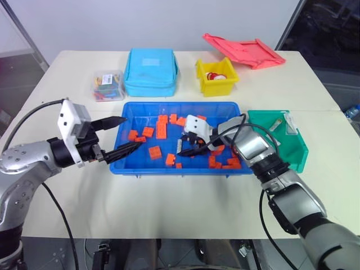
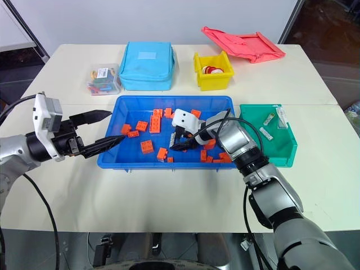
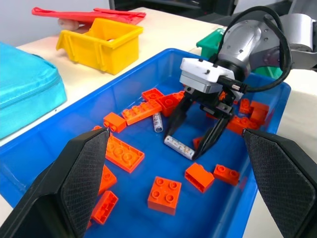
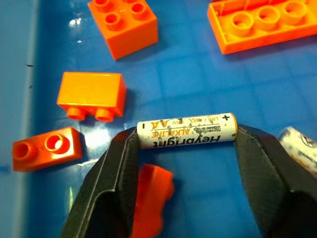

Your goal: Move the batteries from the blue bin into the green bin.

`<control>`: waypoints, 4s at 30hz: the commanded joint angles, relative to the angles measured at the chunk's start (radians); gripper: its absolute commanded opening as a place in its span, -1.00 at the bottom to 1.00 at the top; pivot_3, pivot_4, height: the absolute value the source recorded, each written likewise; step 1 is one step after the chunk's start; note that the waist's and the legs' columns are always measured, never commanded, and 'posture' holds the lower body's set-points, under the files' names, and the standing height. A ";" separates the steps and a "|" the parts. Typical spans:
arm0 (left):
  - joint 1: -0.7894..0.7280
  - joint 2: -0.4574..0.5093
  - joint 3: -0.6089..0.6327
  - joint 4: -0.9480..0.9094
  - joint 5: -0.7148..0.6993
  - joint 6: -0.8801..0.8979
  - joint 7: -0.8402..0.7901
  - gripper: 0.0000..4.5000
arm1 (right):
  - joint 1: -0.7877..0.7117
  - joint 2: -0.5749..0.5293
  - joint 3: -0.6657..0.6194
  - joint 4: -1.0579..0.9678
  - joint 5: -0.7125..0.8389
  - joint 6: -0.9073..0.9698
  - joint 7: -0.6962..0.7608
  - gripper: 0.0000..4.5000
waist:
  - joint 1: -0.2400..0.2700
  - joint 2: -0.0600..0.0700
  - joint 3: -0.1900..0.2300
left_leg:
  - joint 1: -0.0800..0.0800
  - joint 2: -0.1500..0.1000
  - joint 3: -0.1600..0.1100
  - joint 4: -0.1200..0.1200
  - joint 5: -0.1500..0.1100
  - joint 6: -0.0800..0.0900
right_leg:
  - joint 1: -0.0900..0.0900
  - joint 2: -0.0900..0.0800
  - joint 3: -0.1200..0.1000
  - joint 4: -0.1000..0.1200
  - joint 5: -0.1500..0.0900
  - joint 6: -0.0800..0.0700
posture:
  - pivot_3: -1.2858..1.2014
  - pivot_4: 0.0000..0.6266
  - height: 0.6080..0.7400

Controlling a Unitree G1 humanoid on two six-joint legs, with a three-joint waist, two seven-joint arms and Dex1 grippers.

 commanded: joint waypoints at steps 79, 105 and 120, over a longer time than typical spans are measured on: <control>-0.030 -0.035 -0.031 0.007 0.051 -0.030 -0.048 1.00 | -0.169 0.117 -0.274 0.171 0.152 0.160 -0.357 0.98 | 0.000 0.001 0.001 | -0.002 -0.001 0.000 0.000 0.000 0.000 | -0.002 -0.001 0.000 0.000 0.000 0.000 | 0.03 -0.52 1.00; -0.003 -0.046 -0.028 -0.026 0.036 -0.035 0.018 1.00 | -0.208 0.139 -0.242 0.372 0.064 0.049 -0.297 -0.45 | -0.001 0.001 0.001 | -0.002 -0.001 0.001 -0.001 0.000 0.000 | -0.003 -0.001 0.000 0.001 0.000 0.000 | 0.03 -0.52 1.00; 0.002 -0.044 -0.026 -0.023 0.039 -0.040 0.009 1.00 | -0.094 0.001 -0.252 -0.187 0.189 0.340 -0.174 -0.45 | 0.003 0.000 0.001 | -0.002 -0.001 0.000 -0.001 0.000 0.000 | -0.003 -0.001 0.000 0.001 0.000 0.000 | 0.03 -0.52 1.00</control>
